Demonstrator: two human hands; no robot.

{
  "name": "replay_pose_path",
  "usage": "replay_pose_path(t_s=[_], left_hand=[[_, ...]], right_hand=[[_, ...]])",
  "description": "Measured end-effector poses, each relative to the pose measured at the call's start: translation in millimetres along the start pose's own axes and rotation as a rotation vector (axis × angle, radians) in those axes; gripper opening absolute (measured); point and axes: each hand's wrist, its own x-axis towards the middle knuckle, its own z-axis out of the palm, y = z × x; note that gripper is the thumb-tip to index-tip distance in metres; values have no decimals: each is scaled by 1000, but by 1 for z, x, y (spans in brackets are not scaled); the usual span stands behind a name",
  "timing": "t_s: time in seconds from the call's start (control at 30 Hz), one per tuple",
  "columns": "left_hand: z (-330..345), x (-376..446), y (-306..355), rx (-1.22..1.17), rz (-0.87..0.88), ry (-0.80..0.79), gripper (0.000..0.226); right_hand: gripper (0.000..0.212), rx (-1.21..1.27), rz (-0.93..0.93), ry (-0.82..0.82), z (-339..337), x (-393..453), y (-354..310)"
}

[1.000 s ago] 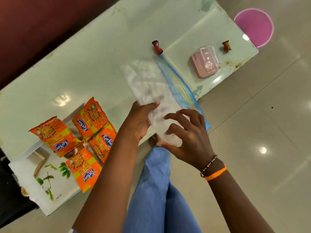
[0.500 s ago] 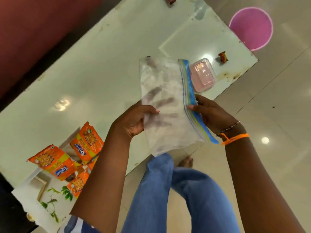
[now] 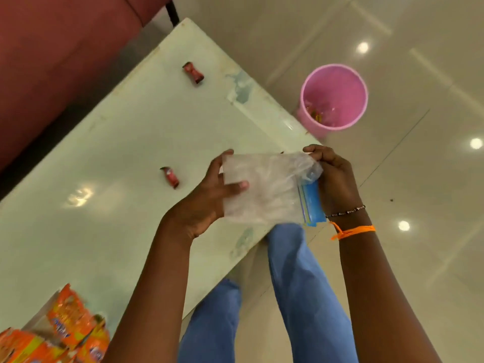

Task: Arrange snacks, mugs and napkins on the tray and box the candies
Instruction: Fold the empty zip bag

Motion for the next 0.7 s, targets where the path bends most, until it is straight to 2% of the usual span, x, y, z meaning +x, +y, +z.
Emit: replay_pose_path(t_s=[0.07,0.17,0.23,0.27,0.37,0.47,0.53,0.6,0.7], left_hand=[[31,43,14,121,98,-18,77],[76,102,38,187,148,-16,84],[100,142,49,199,118,-34,83],[110,158,52,208,90,-23,81],[133,203,62,231,25,115,61],[150,230,67,335,44,242,36],[158,242,70,392,29,276,28],[161,251,71,411,14,277,23],[162,264,68,421,4,265,18]], right_hand=[[31,86,95,-26,-30,32,-15],[19,80,221,-201,-79,75,-30],[35,-42,256,-313,-110,104,-38],[39,-66,237,-311,-122,118,-41],[41,-205,79,-124,-151,163,-45],[32,-545,-80,183,-162,205,-37],[31,-761,-151,340,-161,231,-31],[34,-846,-162,373,-155,255,-22],[38,-981,-101,313,-141,293,-1]])
